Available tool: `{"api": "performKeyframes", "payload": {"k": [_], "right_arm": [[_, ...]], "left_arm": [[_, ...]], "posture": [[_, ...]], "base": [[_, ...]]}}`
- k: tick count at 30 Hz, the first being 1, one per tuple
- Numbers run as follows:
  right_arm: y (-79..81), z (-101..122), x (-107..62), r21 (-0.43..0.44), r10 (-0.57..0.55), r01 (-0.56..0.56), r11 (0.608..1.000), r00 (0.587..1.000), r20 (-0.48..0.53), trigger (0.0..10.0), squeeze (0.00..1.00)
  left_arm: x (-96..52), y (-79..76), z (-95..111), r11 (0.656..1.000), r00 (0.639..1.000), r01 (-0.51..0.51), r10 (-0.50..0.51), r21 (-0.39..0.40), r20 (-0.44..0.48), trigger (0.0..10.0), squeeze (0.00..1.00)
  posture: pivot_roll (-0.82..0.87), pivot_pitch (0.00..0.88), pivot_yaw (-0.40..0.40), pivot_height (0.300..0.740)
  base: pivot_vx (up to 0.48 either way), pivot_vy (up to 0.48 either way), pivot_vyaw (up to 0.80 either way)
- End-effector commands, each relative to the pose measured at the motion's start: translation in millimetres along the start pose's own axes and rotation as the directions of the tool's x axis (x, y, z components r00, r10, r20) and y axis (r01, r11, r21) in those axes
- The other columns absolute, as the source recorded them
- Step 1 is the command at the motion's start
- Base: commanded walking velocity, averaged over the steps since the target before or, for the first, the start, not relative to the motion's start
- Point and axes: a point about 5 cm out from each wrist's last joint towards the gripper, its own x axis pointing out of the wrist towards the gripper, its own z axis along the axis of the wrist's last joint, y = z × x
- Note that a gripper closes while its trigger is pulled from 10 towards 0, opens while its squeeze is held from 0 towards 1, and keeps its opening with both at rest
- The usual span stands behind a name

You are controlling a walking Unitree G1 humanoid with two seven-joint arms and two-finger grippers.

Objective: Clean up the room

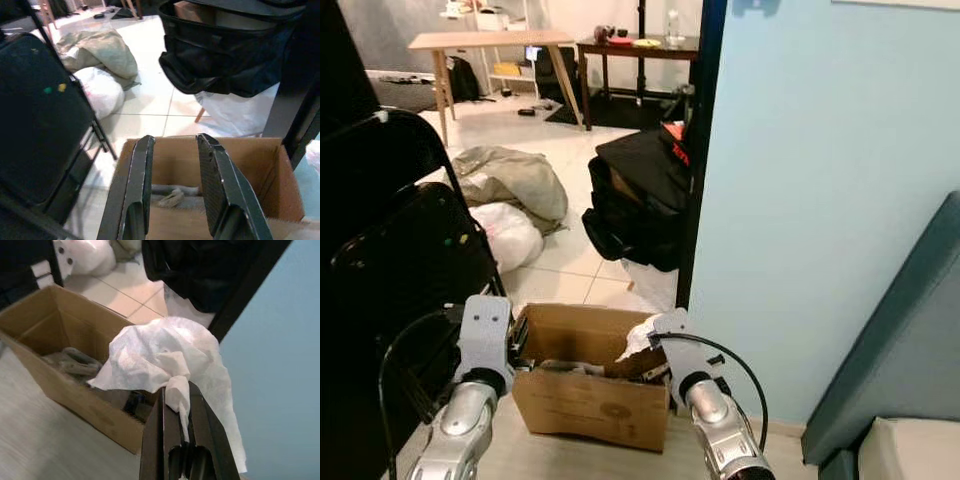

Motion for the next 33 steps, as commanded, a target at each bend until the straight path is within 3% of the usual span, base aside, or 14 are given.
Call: {"api": "performKeyframes", "payload": {"k": [1, 24, 33], "right_arm": [[1.4, 2.5, 0.3, -0.004, 0.007, -0.007, 1.000, 1.000, 0.016, 10.0, 0.00], [3.2, -1.2, -0.8, -0.016, 0.010, -0.010, 1.000, 1.000, 0.000, 10.0, 0.00], [3.1, -3.3, -1.4, -0.018, 0.008, -0.008, 1.000, 1.000, -0.012, 10.0, 0.00]], "left_arm": [[-0.7, 1.4, 1.3, 1.000, 1.000, -0.001, 0.001, -0.004, 0.010, 10.0, 0.00], [-1.2, 2.5, 1.9, 1.000, 1.000, 0.007, -0.007, -0.002, 0.007, 10.0, 0.00], [-3.0, -6.1, -2.3, 0.998, 0.997, 0.069, -0.069, -0.002, -0.018, 10.0, 0.00]], "posture": [[0.09, 0.000, -0.021, 0.740], [0.10, 0.000, -0.017, 0.740], [0.10, 0.000, -0.014, 0.740]], "base": [[0.356, 0.000, 0.00], [0.349, 0.000, 0.00], [0.089, 0.000, 0.00]]}}
